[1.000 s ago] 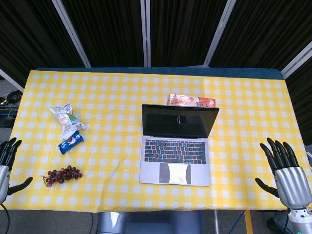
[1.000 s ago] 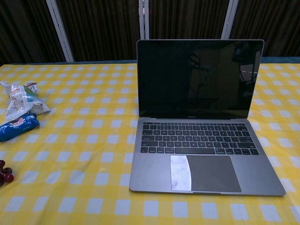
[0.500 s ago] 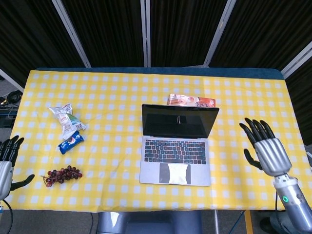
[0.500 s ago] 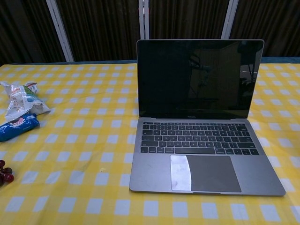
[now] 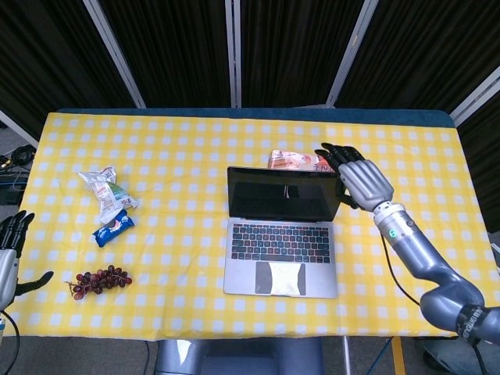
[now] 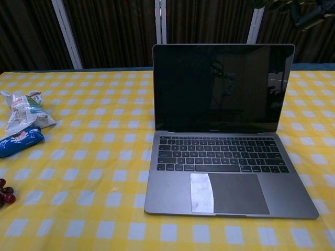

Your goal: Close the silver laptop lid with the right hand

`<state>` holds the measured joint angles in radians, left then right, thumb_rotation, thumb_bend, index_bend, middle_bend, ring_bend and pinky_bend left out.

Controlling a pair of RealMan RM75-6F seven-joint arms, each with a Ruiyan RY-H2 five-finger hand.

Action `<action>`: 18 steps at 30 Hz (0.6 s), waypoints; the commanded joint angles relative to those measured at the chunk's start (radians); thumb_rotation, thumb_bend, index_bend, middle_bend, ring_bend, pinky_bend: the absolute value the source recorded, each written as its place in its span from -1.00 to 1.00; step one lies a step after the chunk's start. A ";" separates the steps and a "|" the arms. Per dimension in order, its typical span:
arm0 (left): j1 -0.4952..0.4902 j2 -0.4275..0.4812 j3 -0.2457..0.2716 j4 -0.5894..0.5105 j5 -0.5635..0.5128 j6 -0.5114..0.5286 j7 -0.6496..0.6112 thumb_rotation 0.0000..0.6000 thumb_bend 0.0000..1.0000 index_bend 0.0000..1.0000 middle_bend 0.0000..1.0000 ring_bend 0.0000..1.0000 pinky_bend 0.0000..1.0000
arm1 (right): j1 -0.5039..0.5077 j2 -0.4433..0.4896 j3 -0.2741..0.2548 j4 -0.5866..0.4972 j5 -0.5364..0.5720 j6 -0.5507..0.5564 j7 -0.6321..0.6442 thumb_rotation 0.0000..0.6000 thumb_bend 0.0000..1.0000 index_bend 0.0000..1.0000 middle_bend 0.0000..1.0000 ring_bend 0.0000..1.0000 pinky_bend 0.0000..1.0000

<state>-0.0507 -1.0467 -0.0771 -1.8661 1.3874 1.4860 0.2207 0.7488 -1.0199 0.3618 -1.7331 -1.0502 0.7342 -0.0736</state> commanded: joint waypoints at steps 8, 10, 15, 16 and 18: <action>-0.008 0.008 -0.009 0.015 -0.045 -0.019 -0.019 1.00 -1.00 -1.00 -1.00 -1.00 -1.00 | 0.184 -0.120 -0.044 0.114 0.275 -0.083 -0.122 1.00 1.00 -0.77 -0.78 -0.94 -0.93; -0.008 0.008 -0.009 0.016 -0.048 -0.019 -0.019 1.00 -1.00 -1.00 -1.00 -1.00 -1.00 | 0.200 -0.137 -0.055 0.134 0.291 -0.089 -0.126 1.00 1.00 -0.74 -0.75 -0.92 -0.91; -0.010 0.009 -0.005 0.019 -0.041 -0.016 -0.014 1.00 -1.00 -1.00 -1.00 -1.00 -1.00 | 0.225 -0.180 -0.092 0.178 0.311 -0.108 -0.128 1.00 1.00 -0.67 -0.65 -0.81 -0.77; -0.010 0.009 -0.004 0.021 -0.038 -0.015 -0.015 1.00 -1.00 -1.00 -1.00 -1.00 -1.00 | 0.230 -0.184 -0.096 0.183 0.317 -0.110 -0.126 1.00 1.00 -0.66 -0.62 -0.77 -0.73; -0.010 0.009 -0.002 0.022 -0.037 -0.016 -0.018 1.00 -1.00 -1.00 -1.00 -1.00 -1.00 | 0.236 -0.184 -0.100 0.182 0.321 -0.107 -0.122 1.00 1.00 -0.63 -0.54 -0.67 -0.64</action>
<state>-0.0608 -1.0377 -0.0800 -1.8444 1.3504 1.4701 0.2033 0.9808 -1.2014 0.2665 -1.5507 -0.7319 0.6275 -0.1982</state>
